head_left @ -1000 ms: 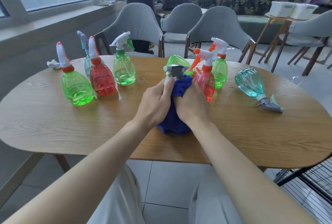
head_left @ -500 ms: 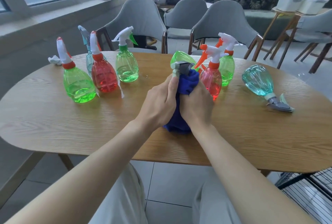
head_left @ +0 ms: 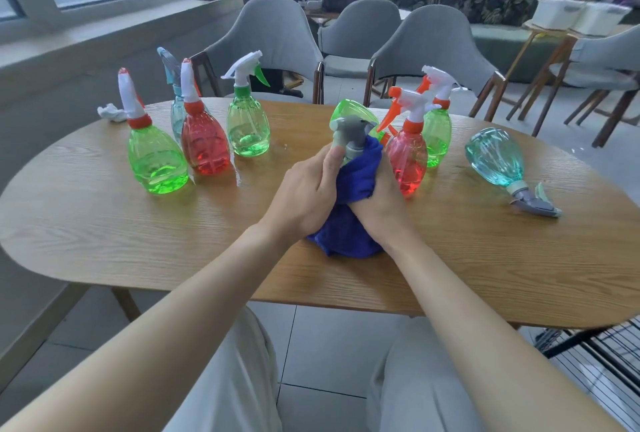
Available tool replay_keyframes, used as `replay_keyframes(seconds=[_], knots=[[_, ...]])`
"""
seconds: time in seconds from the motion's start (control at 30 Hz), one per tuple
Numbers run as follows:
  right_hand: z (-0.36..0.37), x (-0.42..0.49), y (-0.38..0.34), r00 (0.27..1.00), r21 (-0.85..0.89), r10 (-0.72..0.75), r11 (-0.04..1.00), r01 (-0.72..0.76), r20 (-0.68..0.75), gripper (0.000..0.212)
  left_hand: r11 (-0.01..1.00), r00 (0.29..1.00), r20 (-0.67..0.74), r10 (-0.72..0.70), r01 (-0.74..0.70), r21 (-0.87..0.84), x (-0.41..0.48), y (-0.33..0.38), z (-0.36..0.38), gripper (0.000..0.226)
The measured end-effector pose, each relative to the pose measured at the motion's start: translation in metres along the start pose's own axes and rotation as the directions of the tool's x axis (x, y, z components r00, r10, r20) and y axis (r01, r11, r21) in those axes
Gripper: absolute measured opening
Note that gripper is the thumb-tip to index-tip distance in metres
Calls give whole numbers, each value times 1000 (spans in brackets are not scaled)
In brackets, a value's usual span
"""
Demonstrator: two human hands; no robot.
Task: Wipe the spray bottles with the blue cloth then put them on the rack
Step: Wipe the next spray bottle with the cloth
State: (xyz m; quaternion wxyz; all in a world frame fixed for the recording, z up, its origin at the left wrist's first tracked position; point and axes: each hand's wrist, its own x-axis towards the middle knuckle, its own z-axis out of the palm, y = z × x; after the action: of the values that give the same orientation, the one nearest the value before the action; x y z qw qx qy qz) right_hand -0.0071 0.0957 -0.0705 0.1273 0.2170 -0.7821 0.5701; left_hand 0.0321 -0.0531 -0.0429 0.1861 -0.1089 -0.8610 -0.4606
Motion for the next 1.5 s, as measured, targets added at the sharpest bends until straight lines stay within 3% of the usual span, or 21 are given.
replay_keyframes(seconds=[0.1, 0.27, 0.33, 0.43, 0.6, 0.7, 0.8, 0.87, 1.07, 1.2, 1.4, 1.5], knots=[[-7, -10, -3, 999, -19, 8, 1000, -7, 44, 41, 992, 998, -14, -63, 61, -114, 2, -4, 2, 60], [-9, -11, 2, 994, -140, 6, 990, 10, 109, 10, 977, 995, -21, -101, 96, -189, 2, -1, 3, 57], [-11, -5, -1, 992, -187, 84, 980, -66, 90, 14, 978, 995, -27, -95, 88, -187, 2, 0, 4, 58], [-12, 9, -15, 997, -173, 72, 982, -70, 5, 25, 984, 996, -24, -84, 80, -160, 1, 2, 5, 52], [-3, 11, -7, 1000, -219, -10, 976, 5, -19, 8, 984, 999, -16, -49, 45, -175, 2, 1, 2, 50], [-10, -4, 7, 999, -175, 41, 984, -44, -22, 16, 973, 996, -29, -79, 71, -220, 3, 1, 3, 45], [-17, -15, 13, 995, -120, 95, 988, -96, -12, 10, 959, 987, -64, -146, 126, -255, 6, 6, 1, 35], [-20, -13, 9, 988, -99, 153, 983, -152, 5, 29, 948, 983, -89, -159, 127, -291, 8, 7, 1, 35], [-5, 8, -15, 978, 14, 206, 978, -207, 32, 51, 938, 989, -78, -127, 94, -334, 7, 2, 2, 49], [3, 2, -6, 978, -91, 207, 974, -205, 14, 64, 881, 978, -7, -207, 184, -437, 17, -6, -4, 43], [-4, 3, -1, 961, -175, 274, 948, -264, 35, 31, 756, 943, 31, -332, 286, -589, 35, -14, -5, 48], [-4, 16, -7, 949, -253, 306, 927, -278, 78, 36, 691, 909, -5, -416, 313, -651, 41, -15, 0, 52]])
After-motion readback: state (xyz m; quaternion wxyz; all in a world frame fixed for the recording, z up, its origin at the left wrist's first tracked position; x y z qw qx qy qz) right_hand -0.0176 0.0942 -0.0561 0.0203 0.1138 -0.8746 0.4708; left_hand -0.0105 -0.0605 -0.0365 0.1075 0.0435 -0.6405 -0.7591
